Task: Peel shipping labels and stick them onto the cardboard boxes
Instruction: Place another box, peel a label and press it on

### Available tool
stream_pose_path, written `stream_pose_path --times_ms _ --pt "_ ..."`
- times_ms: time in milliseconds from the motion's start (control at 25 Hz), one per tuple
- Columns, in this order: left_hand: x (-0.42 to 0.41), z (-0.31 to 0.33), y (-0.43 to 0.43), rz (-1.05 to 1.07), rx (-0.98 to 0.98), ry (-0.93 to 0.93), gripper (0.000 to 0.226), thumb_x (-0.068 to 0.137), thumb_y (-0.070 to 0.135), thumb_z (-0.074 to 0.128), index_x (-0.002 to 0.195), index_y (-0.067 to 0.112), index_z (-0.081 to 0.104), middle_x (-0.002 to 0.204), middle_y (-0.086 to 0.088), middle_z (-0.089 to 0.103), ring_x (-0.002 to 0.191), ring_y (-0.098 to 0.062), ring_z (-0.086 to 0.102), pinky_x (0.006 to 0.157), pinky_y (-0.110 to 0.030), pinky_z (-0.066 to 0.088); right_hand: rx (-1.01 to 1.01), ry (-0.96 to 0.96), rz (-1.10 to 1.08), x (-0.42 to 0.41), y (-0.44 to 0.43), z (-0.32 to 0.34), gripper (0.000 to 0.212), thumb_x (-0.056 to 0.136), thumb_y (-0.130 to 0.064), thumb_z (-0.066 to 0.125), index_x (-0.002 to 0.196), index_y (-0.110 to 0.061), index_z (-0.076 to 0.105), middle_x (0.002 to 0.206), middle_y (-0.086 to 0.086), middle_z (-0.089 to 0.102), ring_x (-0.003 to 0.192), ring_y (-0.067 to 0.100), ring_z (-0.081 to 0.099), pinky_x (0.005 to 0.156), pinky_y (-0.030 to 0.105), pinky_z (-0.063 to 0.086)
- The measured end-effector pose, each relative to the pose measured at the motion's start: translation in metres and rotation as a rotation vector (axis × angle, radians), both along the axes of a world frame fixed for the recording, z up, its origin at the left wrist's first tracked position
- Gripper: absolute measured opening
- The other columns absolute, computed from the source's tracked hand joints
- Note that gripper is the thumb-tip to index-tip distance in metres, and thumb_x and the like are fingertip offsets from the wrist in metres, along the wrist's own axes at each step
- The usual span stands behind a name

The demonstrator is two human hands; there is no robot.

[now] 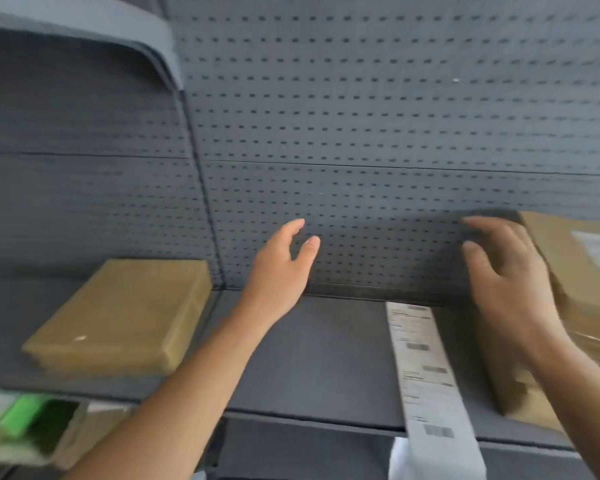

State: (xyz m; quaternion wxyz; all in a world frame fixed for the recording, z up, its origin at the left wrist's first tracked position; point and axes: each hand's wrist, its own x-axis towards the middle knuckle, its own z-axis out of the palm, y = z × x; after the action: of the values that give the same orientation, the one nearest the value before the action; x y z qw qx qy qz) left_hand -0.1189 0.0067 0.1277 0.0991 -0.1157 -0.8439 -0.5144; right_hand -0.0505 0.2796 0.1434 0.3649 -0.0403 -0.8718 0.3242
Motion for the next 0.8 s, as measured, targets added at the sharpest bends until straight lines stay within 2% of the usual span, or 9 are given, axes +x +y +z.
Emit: stream_pose_path --times_ms 120,200,360,520,680,800 --pt "-0.004 -0.004 -0.091 0.228 -0.150 0.069 0.048 0.104 0.043 0.047 0.149 0.026 0.049 0.156 0.010 0.048 0.144 -0.012 0.042 0.117 -0.035 0.034 0.082 -0.132 0.152 -0.039 -0.066 -0.015 0.039 0.098 -0.029 0.052 0.136 -0.021 0.056 0.141 -0.002 0.051 0.132 0.017 0.045 0.104 0.031 0.036" --pt "0.002 -0.009 -0.147 0.340 -0.209 0.031 0.046 0.105 0.043 0.045 0.147 0.027 0.050 0.155 0.008 0.049 0.143 -0.015 0.043 0.113 -0.035 0.035 0.114 -0.203 0.245 -0.059 -0.114 -0.025 0.041 0.099 -0.034 0.050 0.139 -0.024 0.054 0.144 -0.006 0.049 0.134 0.016 0.044 0.103 0.035 0.038" --pt "0.013 -0.029 -0.235 0.497 -0.378 -0.102 0.047 0.105 0.050 0.039 0.148 0.032 0.047 0.154 0.008 0.050 0.135 -0.021 0.052 0.101 -0.040 0.049 0.239 -0.244 0.406 -0.089 -0.204 -0.047 0.040 0.099 -0.034 0.051 0.137 -0.021 0.056 0.141 -0.004 0.053 0.133 0.016 0.043 0.102 0.034 0.040" --pt "0.013 -0.063 -0.304 0.584 -0.446 -0.213 0.048 0.105 0.051 0.039 0.146 0.030 0.049 0.152 0.006 0.051 0.128 -0.023 0.059 0.097 -0.043 0.052 0.302 -0.374 0.545 -0.111 -0.284 -0.082 0.043 0.101 -0.039 0.048 0.140 -0.022 0.053 0.142 -0.006 0.049 0.133 0.015 0.043 0.102 0.032 0.040" --pt "0.004 -0.103 -0.354 0.639 -0.335 -0.310 0.051 0.105 0.048 0.043 0.149 0.024 0.048 0.153 -0.002 0.051 0.137 -0.027 0.052 0.107 -0.046 0.045 0.165 -0.580 0.653 -0.124 -0.344 -0.118 0.055 0.101 -0.043 0.046 0.150 -0.022 0.036 0.157 -0.006 0.028 0.138 0.016 0.040 0.104 0.036 0.043" --pt "-0.006 -0.128 -0.376 0.652 -0.049 -0.396 0.058 0.103 0.050 0.046 0.152 0.019 0.045 0.153 -0.006 0.052 0.139 -0.027 0.049 0.114 -0.045 0.040 -0.107 -0.769 0.641 -0.129 -0.372 -0.136 0.071 0.100 -0.044 0.049 0.158 -0.024 0.013 0.162 -0.005 0.012 0.145 0.019 0.030 0.110 0.034 0.034"
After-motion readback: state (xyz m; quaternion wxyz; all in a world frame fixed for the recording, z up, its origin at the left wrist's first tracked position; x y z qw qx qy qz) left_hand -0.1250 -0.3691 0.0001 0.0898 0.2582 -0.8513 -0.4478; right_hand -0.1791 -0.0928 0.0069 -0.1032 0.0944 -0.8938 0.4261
